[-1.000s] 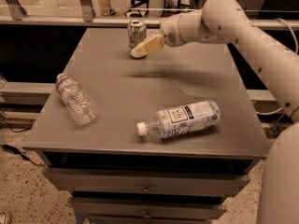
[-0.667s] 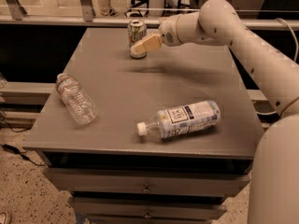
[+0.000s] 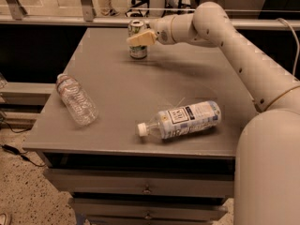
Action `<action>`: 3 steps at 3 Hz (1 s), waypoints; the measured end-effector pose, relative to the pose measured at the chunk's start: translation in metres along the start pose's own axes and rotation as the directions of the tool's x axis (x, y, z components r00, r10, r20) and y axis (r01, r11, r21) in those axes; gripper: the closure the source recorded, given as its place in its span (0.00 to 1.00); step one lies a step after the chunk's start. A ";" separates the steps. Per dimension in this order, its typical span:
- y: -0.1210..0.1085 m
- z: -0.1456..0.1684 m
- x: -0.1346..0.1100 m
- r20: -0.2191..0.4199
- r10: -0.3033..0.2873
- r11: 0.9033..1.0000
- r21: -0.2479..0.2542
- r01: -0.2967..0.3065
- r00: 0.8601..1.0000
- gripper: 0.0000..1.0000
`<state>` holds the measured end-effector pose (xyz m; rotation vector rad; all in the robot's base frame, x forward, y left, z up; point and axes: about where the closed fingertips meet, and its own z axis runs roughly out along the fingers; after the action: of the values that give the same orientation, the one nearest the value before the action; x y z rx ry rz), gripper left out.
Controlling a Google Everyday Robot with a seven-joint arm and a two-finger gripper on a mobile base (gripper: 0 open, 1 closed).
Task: Move 7up can near blue plastic bottle
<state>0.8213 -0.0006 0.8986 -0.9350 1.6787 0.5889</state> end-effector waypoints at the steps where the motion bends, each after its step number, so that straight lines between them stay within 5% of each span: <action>1: 0.005 0.002 -0.002 0.021 0.039 0.999 -0.034 -0.038 0.999 0.54; 2: 0.016 -0.006 -0.007 0.055 0.066 0.995 -0.080 -0.061 0.996 0.77; 3: 0.031 -0.052 -0.014 0.054 0.034 0.995 -0.092 -0.029 0.998 1.00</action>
Offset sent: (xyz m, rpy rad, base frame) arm -0.0310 -0.0004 0.0188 0.1486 0.0477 0.0928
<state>0.7680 -0.0190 0.9259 -0.9510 1.6309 0.7114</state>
